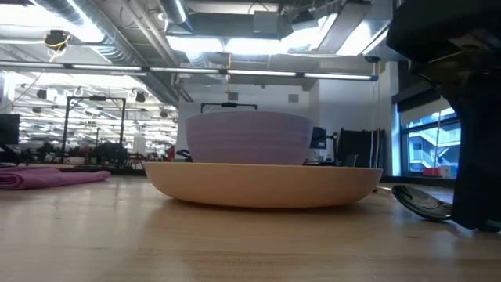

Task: Set table place
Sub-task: Put the blue spoon into the bowl

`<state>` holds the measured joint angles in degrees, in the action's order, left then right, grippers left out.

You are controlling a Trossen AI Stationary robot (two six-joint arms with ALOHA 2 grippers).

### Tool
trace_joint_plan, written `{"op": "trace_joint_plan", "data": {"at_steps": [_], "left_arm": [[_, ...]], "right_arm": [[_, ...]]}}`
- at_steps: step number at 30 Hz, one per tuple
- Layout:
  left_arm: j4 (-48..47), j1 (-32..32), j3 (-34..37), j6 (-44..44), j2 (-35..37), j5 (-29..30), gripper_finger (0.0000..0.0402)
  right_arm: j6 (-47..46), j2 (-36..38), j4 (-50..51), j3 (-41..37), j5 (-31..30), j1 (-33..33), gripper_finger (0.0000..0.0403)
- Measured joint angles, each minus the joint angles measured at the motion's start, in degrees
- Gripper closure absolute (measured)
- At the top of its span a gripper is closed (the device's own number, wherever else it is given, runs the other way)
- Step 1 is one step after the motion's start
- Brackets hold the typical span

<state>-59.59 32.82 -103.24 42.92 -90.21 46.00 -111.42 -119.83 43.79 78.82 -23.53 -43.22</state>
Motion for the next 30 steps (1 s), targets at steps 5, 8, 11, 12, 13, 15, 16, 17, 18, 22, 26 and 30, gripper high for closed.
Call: {"op": "trace_joint_plan", "data": {"at_steps": [5,8,11,12,13,15,16,17,18,22,26,30], "left_arm": [[0.00,0.00,0.00,0.00,0.00,0.00,0.0347],[-0.04,0.00,0.00,-0.02,0.00,0.00,0.0347],[-0.63,0.00,0.00,-0.02,0.00,0.00,0.0347],[-0.97,0.00,0.00,-0.02,0.00,0.00,0.0347],[-1.36,0.00,0.00,-0.02,0.00,-0.02,0.0347],[-1.78,0.00,0.00,-0.03,0.00,-0.15,0.0347],[-1.96,0.00,0.00,-0.04,0.00,-0.53,0.0347],[-2.17,0.00,0.00,-0.04,0.00,-1.19,0.0347],[-2.27,0.00,0.00,-0.12,0.00,-1.98,0.0347],[-2.60,0.00,0.00,-2.53,0.00,-5.50,0.0347],[-2.65,0.00,0.00,-4.27,0.00,-6.23,0.0347],[-2.87,-0.02,0.00,-5.49,0.00,-6.46,0.0347]], "right_arm": [[-0.85,-1.84,1.15,-0.02,-0.87,-0.81,0.0368],[-0.81,-2.16,1.33,-0.05,-2.57,-1.39,0.0390],[-0.02,-1.70,3.76,1.08,-3.62,-1.79,0.0388],[0.70,-1.61,5.97,2.19,-3.19,-1.77,0.0389],[2.06,-1.72,9.92,3.65,-1.56,-1.72,0.0391],[5.48,-1.90,19.11,7.41,1.15,-1.57,0.0395],[7.69,-1.83,21.62,9.79,2.97,-1.22,0.0396],[10.04,-1.61,23.96,12.21,5.16,-0.89,0.0396],[12.67,-1.49,27.72,14.57,7.52,-0.50,0.0396],[23.18,-1.57,38.10,24.01,14.50,1.99,0.0396],[32.49,-1.47,46.55,32.77,17.11,5.87,0.0396],[44.26,-1.42,46.06,39.06,17.72,11.56,0.0396]]}}
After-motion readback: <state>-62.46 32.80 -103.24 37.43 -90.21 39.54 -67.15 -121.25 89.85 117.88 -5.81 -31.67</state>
